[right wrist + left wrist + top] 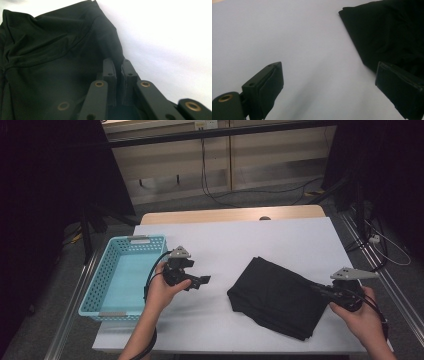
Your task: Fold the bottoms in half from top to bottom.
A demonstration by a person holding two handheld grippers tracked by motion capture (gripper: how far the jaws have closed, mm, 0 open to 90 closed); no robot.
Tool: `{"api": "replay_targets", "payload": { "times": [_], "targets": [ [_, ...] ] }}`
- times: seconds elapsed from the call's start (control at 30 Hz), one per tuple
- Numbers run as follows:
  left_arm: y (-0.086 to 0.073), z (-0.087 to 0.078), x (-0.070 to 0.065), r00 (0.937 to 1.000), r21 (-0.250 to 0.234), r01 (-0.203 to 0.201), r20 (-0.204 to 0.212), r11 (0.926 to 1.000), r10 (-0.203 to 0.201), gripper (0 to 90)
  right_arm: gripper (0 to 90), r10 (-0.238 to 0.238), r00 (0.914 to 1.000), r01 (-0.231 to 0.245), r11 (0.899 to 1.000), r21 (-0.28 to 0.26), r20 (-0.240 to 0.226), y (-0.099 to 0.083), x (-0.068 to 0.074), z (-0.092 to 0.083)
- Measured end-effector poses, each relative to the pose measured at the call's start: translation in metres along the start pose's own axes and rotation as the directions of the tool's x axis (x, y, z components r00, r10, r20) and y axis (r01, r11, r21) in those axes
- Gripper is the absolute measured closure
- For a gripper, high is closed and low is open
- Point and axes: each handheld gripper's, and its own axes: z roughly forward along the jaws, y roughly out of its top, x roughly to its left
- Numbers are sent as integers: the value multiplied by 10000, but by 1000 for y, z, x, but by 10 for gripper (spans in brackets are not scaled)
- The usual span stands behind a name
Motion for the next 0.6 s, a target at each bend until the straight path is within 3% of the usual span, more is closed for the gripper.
{"api": "replay_targets", "payload": {
  "times": [0.6],
  "targets": [
    [0,2,-2,10000,30,-64,2,10000,64,81,846,-7,9999,4,9999,152,153,-14,0,-8]
  ]
}}
